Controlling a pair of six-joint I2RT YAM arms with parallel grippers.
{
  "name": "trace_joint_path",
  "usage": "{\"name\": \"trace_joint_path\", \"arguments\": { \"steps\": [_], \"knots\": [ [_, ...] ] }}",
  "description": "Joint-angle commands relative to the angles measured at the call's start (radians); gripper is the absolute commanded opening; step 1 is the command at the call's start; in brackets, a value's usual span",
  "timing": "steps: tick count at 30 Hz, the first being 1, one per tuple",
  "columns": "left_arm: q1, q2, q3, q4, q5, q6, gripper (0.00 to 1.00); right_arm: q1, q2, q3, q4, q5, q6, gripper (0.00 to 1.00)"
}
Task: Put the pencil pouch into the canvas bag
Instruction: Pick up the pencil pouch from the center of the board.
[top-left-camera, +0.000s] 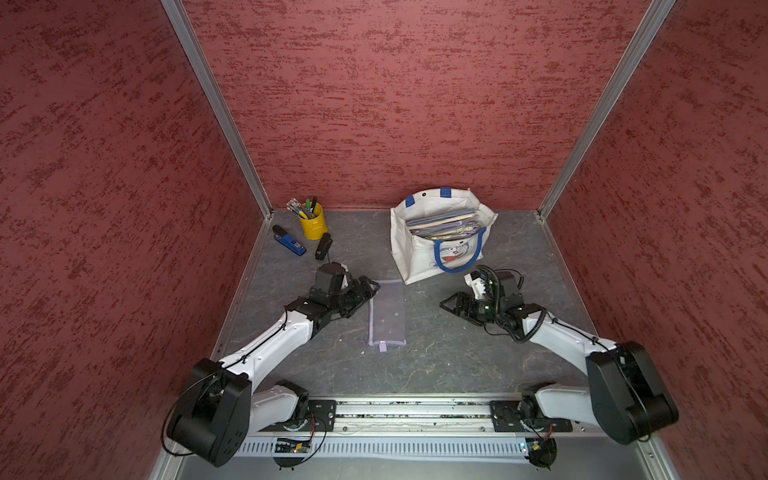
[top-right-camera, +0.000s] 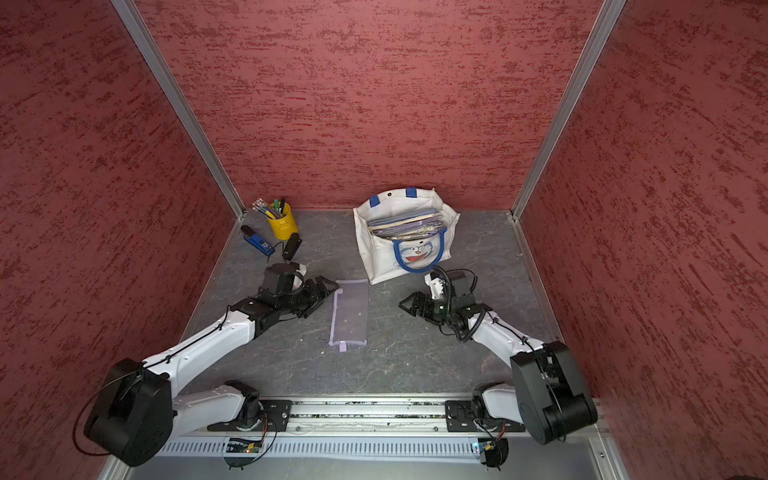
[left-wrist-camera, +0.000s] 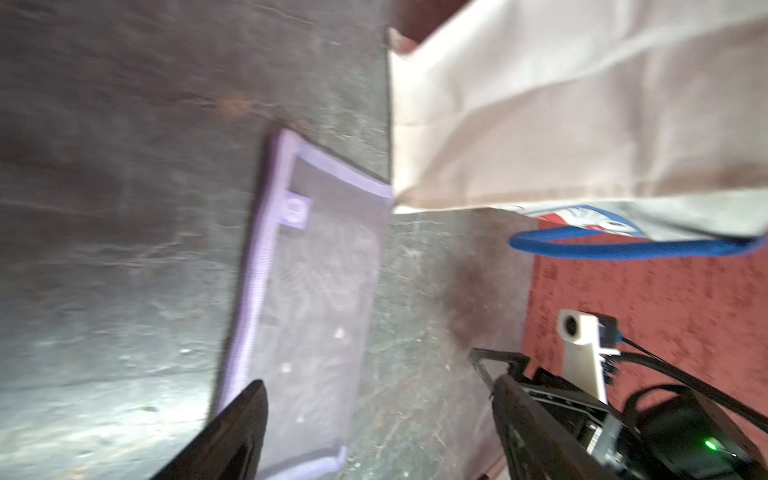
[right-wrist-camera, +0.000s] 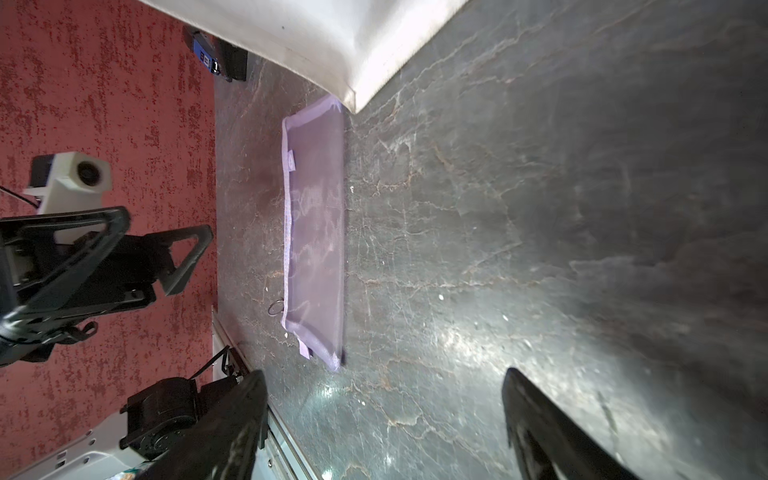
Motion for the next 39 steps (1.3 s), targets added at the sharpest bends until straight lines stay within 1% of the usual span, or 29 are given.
{"name": "trace_joint_path", "arguments": {
  "steps": [1, 3, 7, 9, 13, 18, 22, 24, 28, 32, 34, 36, 39],
  "knots": [
    [0.009, 0.050, -0.019, -0.010, 0.036, 0.111, 0.84, 0.048, 0.065, 0.010, 0.197, -0.003, 0.079, 0.85],
    [0.002, 0.092, -0.027, 0.026, 0.057, 0.102, 0.83, 0.072, 0.108, 0.019, 0.254, 0.000, 0.105, 0.82],
    [-0.063, 0.179, -0.036, 0.092, 0.062, 0.087, 0.83, 0.111, 0.211, 0.027, 0.355, -0.004, 0.146, 0.77],
    [-0.104, 0.212, -0.055, 0.149, 0.059, 0.050, 0.82, 0.130, 0.248, 0.033, 0.381, -0.003, 0.152, 0.76],
    [-0.201, 0.278, -0.100, 0.308, 0.026, -0.038, 0.79, 0.154, 0.329, 0.034, 0.456, 0.000, 0.171, 0.74],
    [-0.309, 0.376, -0.088, 0.416, -0.001, -0.101, 0.75, 0.172, 0.427, 0.042, 0.523, -0.012, 0.186, 0.70],
    [-0.356, 0.417, -0.103, 0.551, -0.017, -0.150, 0.75, 0.183, 0.459, 0.034, 0.569, -0.019, 0.210, 0.64],
    [-0.372, 0.427, -0.104, 0.594, -0.025, -0.159, 0.75, 0.185, 0.459, 0.027, 0.576, -0.019, 0.213, 0.59],
    [-0.380, 0.420, -0.112, 0.630, -0.038, -0.166, 0.74, 0.188, 0.438, 0.008, 0.584, -0.025, 0.216, 0.43],
    [-0.377, 0.377, -0.148, 0.632, -0.059, -0.172, 0.73, 0.189, 0.396, 0.004, 0.568, -0.029, 0.202, 0.21],
    [-0.365, 0.328, -0.172, 0.633, -0.063, -0.173, 0.72, 0.190, 0.356, 0.007, 0.567, -0.047, 0.198, 0.09],
    [-0.345, 0.253, -0.198, 0.609, -0.061, -0.162, 0.72, 0.189, 0.299, 0.007, 0.564, -0.066, 0.195, 0.01],
    [-0.303, 0.088, -0.214, 0.479, -0.046, -0.099, 0.72, 0.189, 0.171, 0.011, 0.541, -0.091, 0.190, 0.00]
  ]
}}
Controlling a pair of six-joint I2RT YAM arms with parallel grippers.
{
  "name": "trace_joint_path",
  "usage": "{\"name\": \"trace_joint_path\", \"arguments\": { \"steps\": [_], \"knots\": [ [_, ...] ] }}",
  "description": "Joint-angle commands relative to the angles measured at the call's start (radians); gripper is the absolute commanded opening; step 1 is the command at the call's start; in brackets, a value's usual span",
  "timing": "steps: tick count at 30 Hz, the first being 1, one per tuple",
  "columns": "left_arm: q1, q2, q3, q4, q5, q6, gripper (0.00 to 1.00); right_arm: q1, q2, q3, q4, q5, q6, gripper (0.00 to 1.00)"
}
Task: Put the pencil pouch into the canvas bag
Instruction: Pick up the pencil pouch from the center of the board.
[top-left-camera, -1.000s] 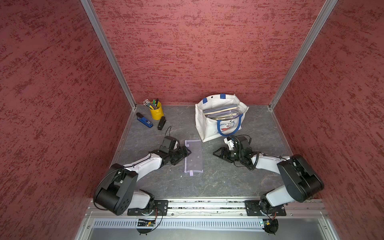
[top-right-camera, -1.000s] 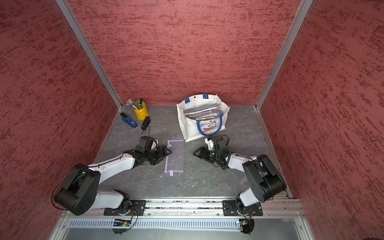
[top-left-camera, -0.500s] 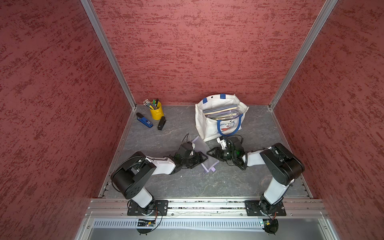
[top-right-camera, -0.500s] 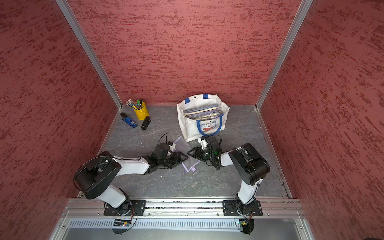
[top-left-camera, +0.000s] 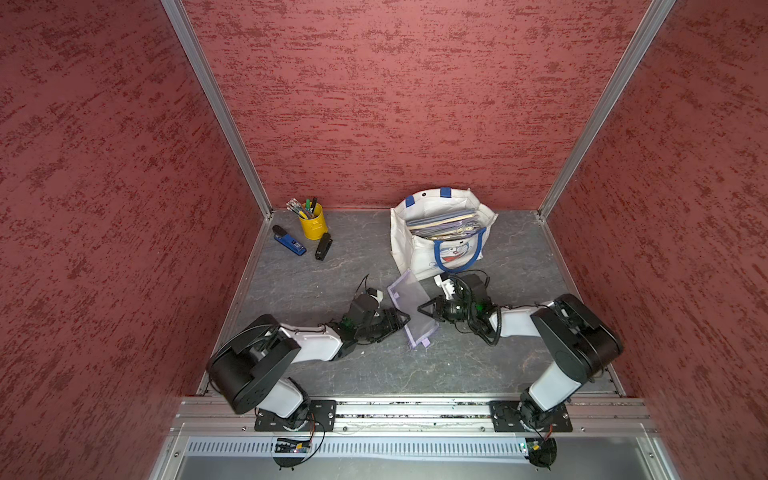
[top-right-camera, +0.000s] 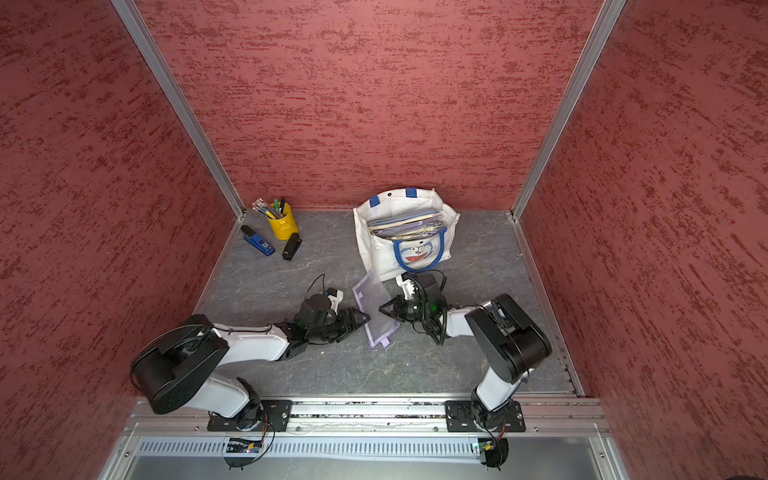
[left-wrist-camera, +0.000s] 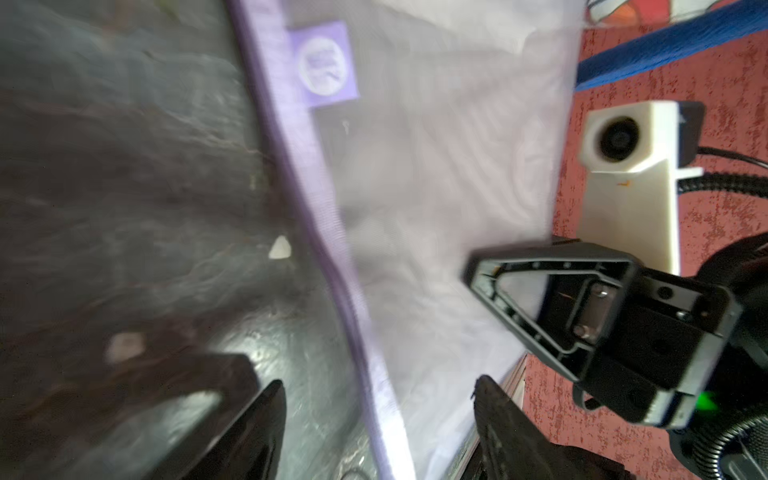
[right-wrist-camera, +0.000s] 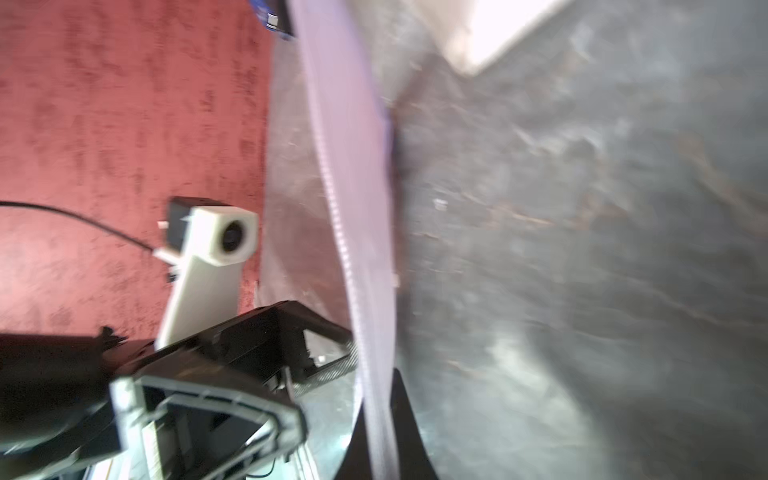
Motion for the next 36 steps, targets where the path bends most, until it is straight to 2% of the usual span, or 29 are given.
{"name": "trace_joint_path", "arguments": {
  "steps": [1, 5, 9, 13, 16, 19, 20, 22, 23, 24, 25, 26, 27, 29, 31, 34, 36],
  "knots": [
    [0.043, -0.180, 0.003, -0.140, 0.008, 0.087, 0.72, 0.006, -0.154, 0.006, -0.005, -0.049, -0.009, 0.00],
    [0.105, -0.417, 0.023, -0.252, 0.060, 0.160, 0.76, 0.006, -0.309, 0.044, -0.008, -0.106, -0.013, 0.00],
    [0.172, -0.559, 0.065, -0.215, 0.142, 0.187, 0.92, 0.006, -0.375, 0.097, 0.024, -0.158, 0.008, 0.00],
    [0.193, -0.529, 0.172, -0.195, 0.211, 0.220, 0.96, 0.006, -0.354, 0.139, 0.156, -0.201, 0.089, 0.00],
    [0.190, -0.446, 0.233, -0.122, 0.244, 0.221, 0.96, 0.005, -0.324, 0.154, 0.288, -0.214, 0.156, 0.00],
    [0.191, -0.357, 0.268, 0.009, 0.246, 0.184, 0.95, 0.005, -0.313, 0.160, 0.329, -0.205, 0.177, 0.00],
    [0.189, -0.321, 0.283, 0.057, 0.254, 0.166, 0.92, 0.005, -0.317, 0.157, 0.330, -0.196, 0.173, 0.00],
    [0.181, -0.264, 0.325, 0.107, 0.284, 0.154, 0.80, 0.005, -0.324, 0.152, 0.333, -0.179, 0.165, 0.00],
    [0.175, -0.247, 0.346, 0.105, 0.294, 0.159, 0.63, 0.006, -0.327, 0.154, 0.329, -0.174, 0.159, 0.00],
    [0.175, -0.240, 0.360, 0.101, 0.297, 0.162, 0.40, 0.005, -0.328, 0.159, 0.318, -0.168, 0.153, 0.00],
    [0.180, -0.246, 0.370, 0.094, 0.287, 0.161, 0.23, 0.005, -0.332, 0.163, 0.304, -0.158, 0.147, 0.00],
    [0.191, -0.259, 0.381, 0.086, 0.268, 0.159, 0.09, 0.005, -0.340, 0.165, 0.285, -0.146, 0.137, 0.08],
    [0.203, -0.273, 0.402, 0.039, 0.257, 0.174, 0.00, 0.005, -0.353, 0.169, 0.246, -0.128, 0.119, 0.21],
    [0.230, -0.284, 0.494, -0.110, 0.261, 0.255, 0.00, 0.005, -0.394, 0.193, 0.090, -0.073, 0.049, 0.42],
    [0.250, -0.266, 0.633, -0.297, 0.267, 0.395, 0.00, 0.003, -0.441, 0.238, -0.109, -0.016, -0.045, 0.56],
    [0.274, -0.171, 0.868, -0.544, 0.245, 0.619, 0.00, -0.024, -0.512, 0.304, -0.382, 0.049, -0.157, 0.72],
    [0.277, -0.079, 1.008, -0.647, 0.215, 0.760, 0.00, -0.065, -0.575, 0.308, -0.475, 0.064, -0.177, 0.78]
  ]
}}
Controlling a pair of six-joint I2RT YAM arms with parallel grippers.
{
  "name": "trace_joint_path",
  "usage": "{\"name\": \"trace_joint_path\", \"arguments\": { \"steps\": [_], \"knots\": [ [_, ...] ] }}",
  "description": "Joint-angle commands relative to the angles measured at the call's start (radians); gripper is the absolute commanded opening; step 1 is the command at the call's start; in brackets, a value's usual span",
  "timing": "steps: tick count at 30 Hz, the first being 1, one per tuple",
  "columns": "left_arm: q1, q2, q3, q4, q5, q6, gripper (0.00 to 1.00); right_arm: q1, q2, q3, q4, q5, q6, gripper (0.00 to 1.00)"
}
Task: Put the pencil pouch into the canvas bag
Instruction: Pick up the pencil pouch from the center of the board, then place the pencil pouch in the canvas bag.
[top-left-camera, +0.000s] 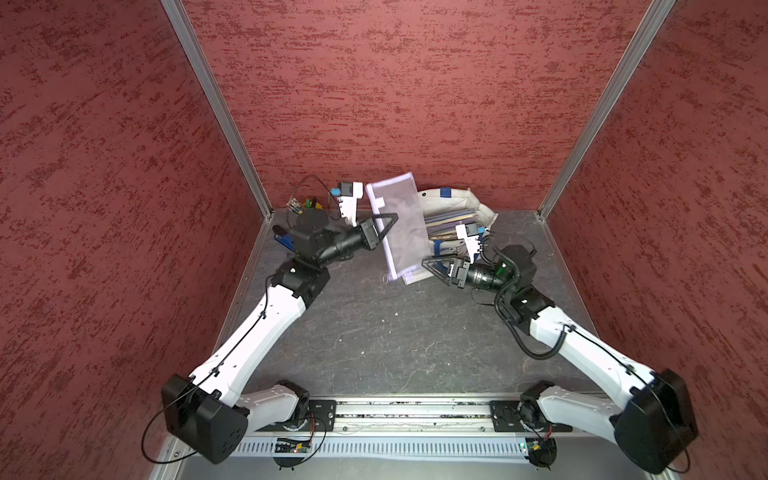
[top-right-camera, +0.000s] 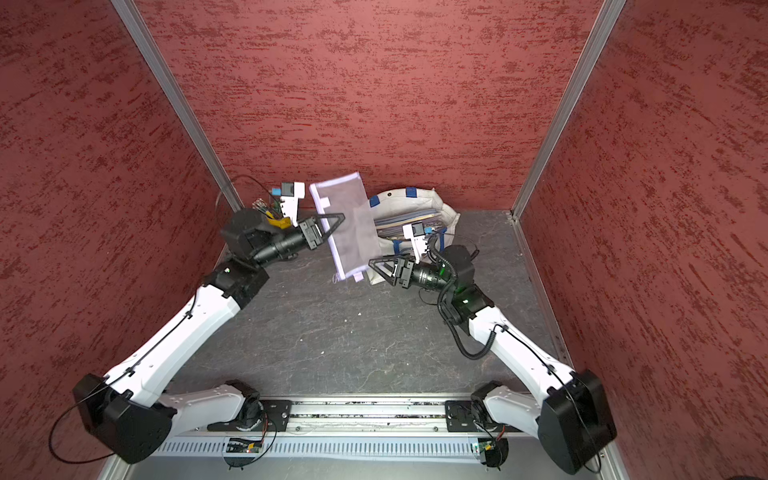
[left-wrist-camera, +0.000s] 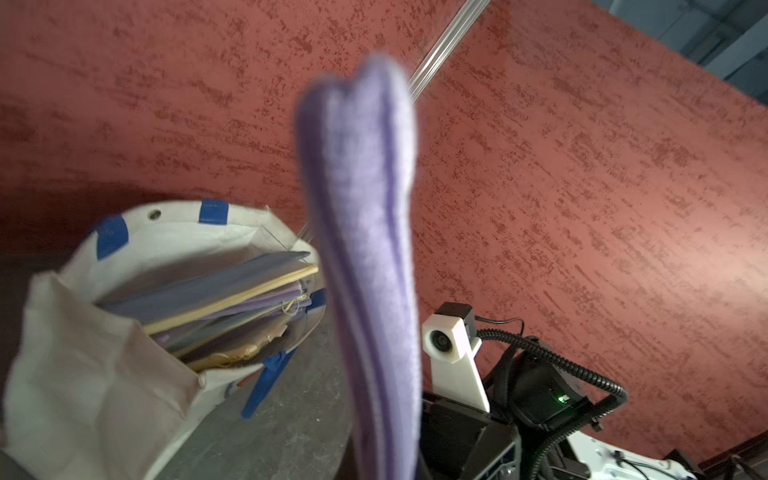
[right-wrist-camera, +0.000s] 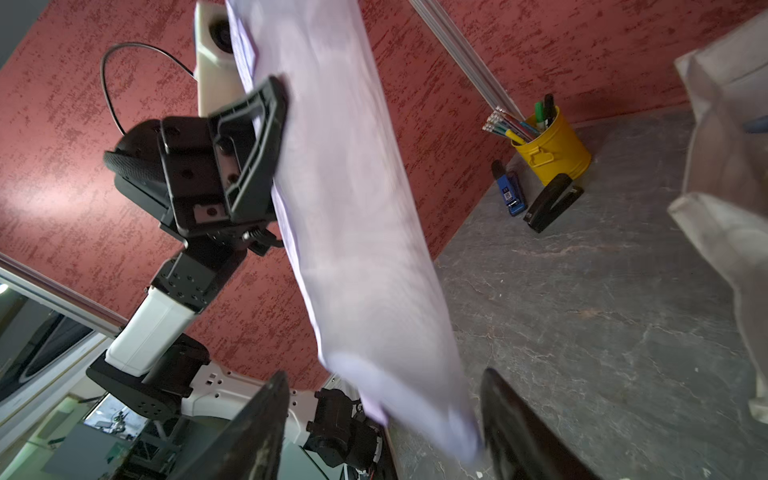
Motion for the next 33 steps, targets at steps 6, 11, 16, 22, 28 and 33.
{"name": "trace_joint_path", "arguments": {
  "steps": [6, 11, 16, 22, 28, 33],
  "knots": [
    [-0.017, 0.464, 0.566, -0.337, -0.125, 0.594, 0.00, -0.175, -0.208, 0.072, -0.546, 0.067, -0.166, 0.85],
    [-0.060, 0.819, 1.052, -0.454, -0.305, 0.843, 0.00, -0.215, -0.233, 0.138, -0.714, 0.065, -0.223, 0.86],
    [-0.071, 1.048, 1.341, -0.493, -0.351, 0.968, 0.00, -0.244, -0.260, 0.133, -0.787, 0.047, -0.236, 0.86],
    [-0.104, 1.064, 1.237, -0.457, -0.290, 1.009, 0.00, -0.281, -0.274, 0.095, -0.764, 0.026, -0.226, 0.85],
    [-0.151, 1.083, 1.154, -0.496, -0.353, 1.072, 0.00, -0.308, -0.281, 0.057, -0.735, 0.011, -0.215, 0.85],
    [-0.166, 1.123, 1.140, -0.503, -0.366, 1.074, 0.00, -0.326, -0.321, 0.029, -0.753, 0.008, -0.213, 0.85]
  ]
}}
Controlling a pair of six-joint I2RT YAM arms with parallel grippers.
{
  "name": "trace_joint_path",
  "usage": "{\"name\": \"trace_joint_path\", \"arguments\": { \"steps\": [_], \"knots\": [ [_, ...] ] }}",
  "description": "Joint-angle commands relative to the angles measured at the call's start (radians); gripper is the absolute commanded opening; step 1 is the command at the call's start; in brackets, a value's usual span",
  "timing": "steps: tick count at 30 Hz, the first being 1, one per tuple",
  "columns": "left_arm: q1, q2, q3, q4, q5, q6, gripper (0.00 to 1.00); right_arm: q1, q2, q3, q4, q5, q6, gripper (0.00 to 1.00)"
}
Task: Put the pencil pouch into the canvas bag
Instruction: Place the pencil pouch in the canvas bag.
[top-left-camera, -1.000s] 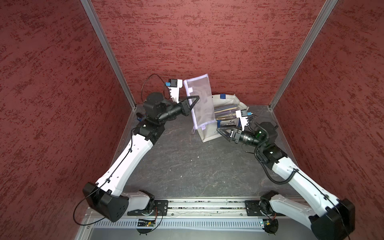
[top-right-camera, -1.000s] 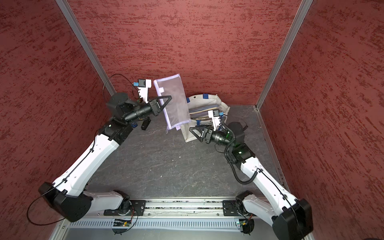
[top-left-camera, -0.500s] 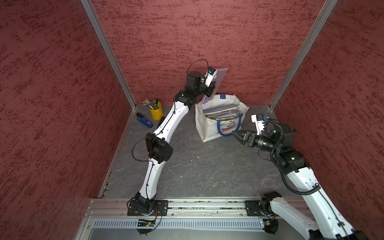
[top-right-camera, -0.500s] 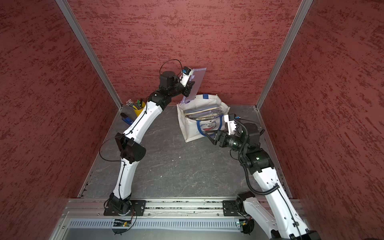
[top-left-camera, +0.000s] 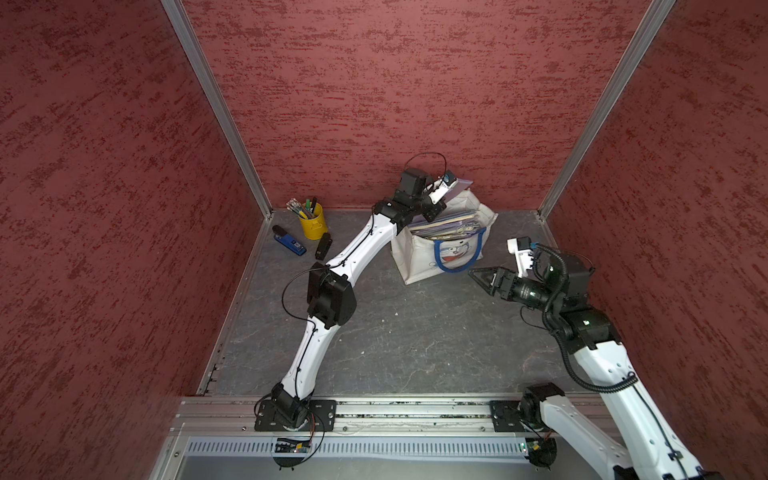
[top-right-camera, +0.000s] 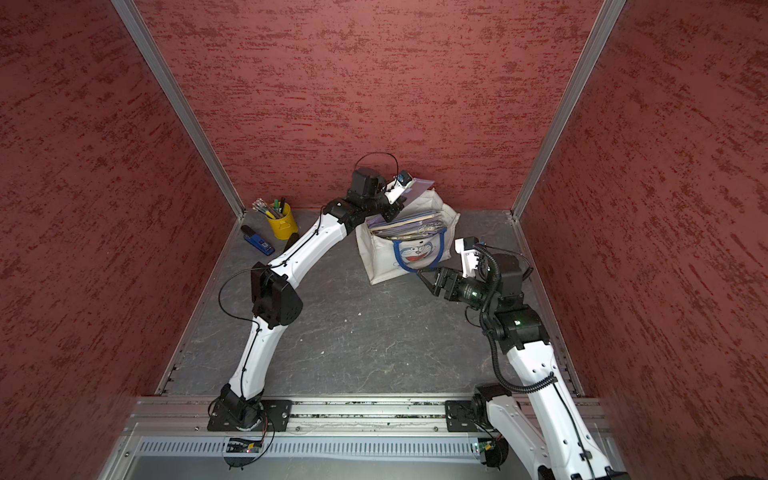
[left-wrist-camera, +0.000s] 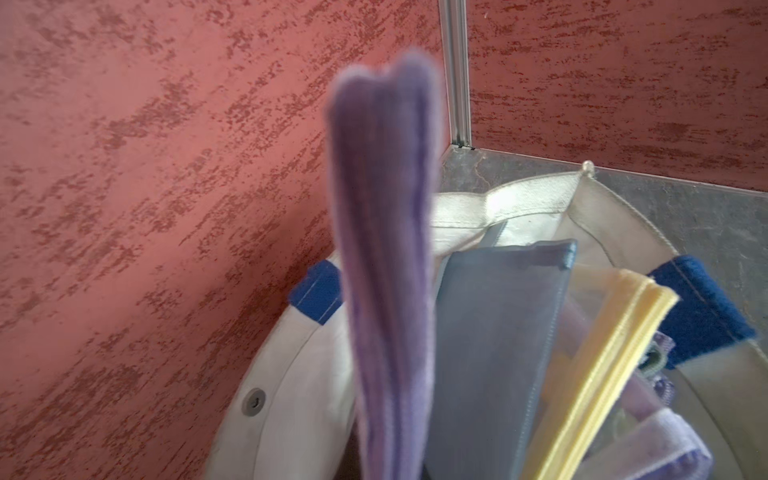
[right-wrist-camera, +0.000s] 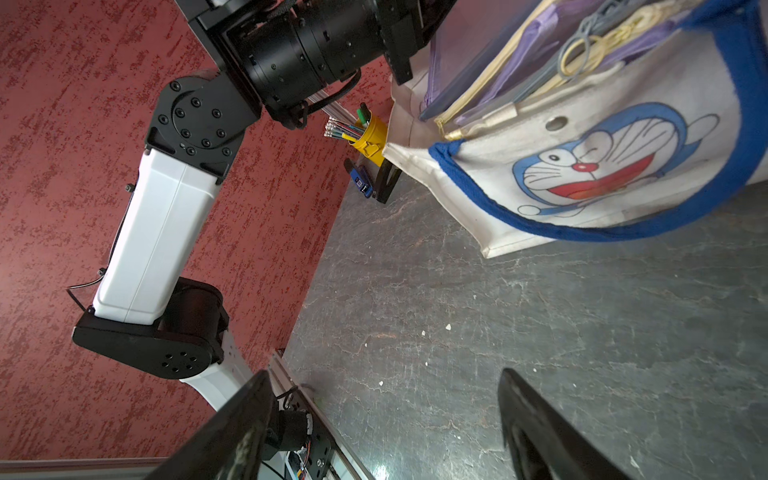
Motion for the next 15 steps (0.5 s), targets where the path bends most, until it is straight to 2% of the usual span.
{"name": "trace_joint_path", "arguments": {
  "steps": [1, 7, 12, 13, 15],
  "knots": [
    [-0.005, 0.039, 0.005, -0.011, -0.028, 0.035, 0.00, -0.017, -0.025, -0.002, -0.009, -0.024, -0.012, 0.85],
    [-0.031, 0.095, 0.008, -0.023, -0.060, 0.052, 0.00, -0.030, 0.000, 0.009, 0.016, -0.041, -0.019, 0.85],
    [-0.060, 0.110, 0.005, -0.025, -0.190, 0.113, 0.00, -0.035, 0.029, 0.047, 0.025, -0.028, -0.028, 0.85],
    [-0.064, 0.103, 0.004, -0.025, -0.199, 0.113, 0.02, -0.036, 0.038, 0.062, 0.019, -0.021, -0.034, 0.85],
    [-0.070, 0.081, -0.004, -0.024, -0.199, 0.102, 0.20, -0.037, 0.063, 0.104, -0.001, 0.007, -0.055, 0.85]
  ]
}}
